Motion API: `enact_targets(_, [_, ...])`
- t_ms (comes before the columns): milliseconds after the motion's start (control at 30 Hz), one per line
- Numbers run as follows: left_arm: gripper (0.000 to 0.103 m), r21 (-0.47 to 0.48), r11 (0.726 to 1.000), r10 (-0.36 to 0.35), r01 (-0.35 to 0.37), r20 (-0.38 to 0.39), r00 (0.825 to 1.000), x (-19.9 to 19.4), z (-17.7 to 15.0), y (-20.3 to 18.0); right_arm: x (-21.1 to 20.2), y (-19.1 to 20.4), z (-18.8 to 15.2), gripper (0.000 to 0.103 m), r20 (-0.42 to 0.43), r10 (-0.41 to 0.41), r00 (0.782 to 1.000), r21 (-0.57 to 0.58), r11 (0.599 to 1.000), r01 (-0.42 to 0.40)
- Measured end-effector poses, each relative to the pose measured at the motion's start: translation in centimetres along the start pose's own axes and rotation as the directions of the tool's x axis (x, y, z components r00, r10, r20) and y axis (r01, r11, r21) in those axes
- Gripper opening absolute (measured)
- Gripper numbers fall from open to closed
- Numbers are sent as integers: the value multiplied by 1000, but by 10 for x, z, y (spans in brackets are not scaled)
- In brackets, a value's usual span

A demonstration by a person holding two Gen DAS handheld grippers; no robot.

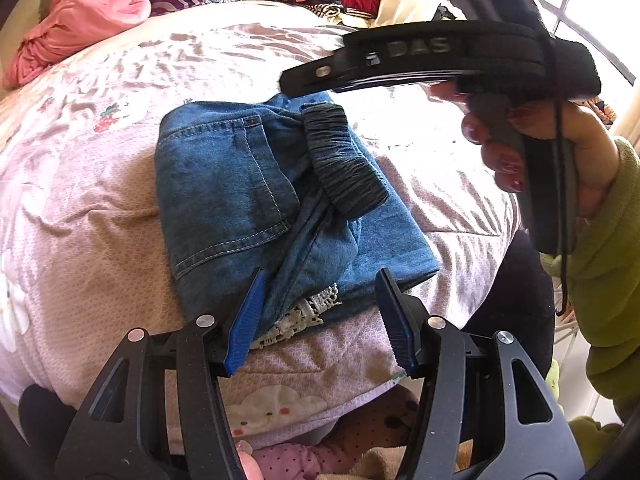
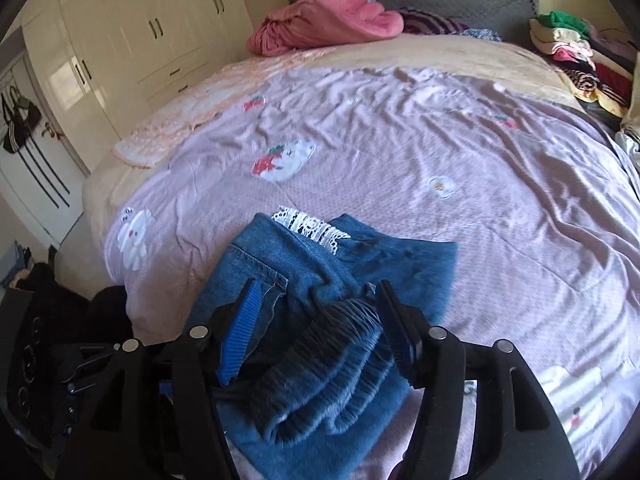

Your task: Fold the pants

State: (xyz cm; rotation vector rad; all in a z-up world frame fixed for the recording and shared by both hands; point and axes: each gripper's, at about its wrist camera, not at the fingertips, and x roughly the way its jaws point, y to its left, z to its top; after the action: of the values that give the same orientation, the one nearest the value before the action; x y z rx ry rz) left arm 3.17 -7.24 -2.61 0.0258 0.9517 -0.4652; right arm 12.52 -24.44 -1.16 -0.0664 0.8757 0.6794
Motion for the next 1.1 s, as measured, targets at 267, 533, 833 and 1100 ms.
enact_targets(267, [57, -15, 1000, 20, -19, 42, 999, -26, -1, 2, -51, -6, -15, 74, 96, -38, 995, 41, 999, 34])
enact_targets(533, [69, -78, 993, 91, -85, 80, 993, -45, 8, 26, -80, -8, -37, 81, 146, -98, 984, 64, 994, 89])
enact_targets(833, [75, -151, 979, 147, -134, 85, 985, -34, 26, 55, -66, -24, -65, 82, 106, -132, 986, 144, 983, 116])
enact_targets(1100, [75, -188, 973, 146, -132, 60, 987, -7, 35, 71, -42, -33, -80, 82, 57, -98, 994, 179, 980, 86])
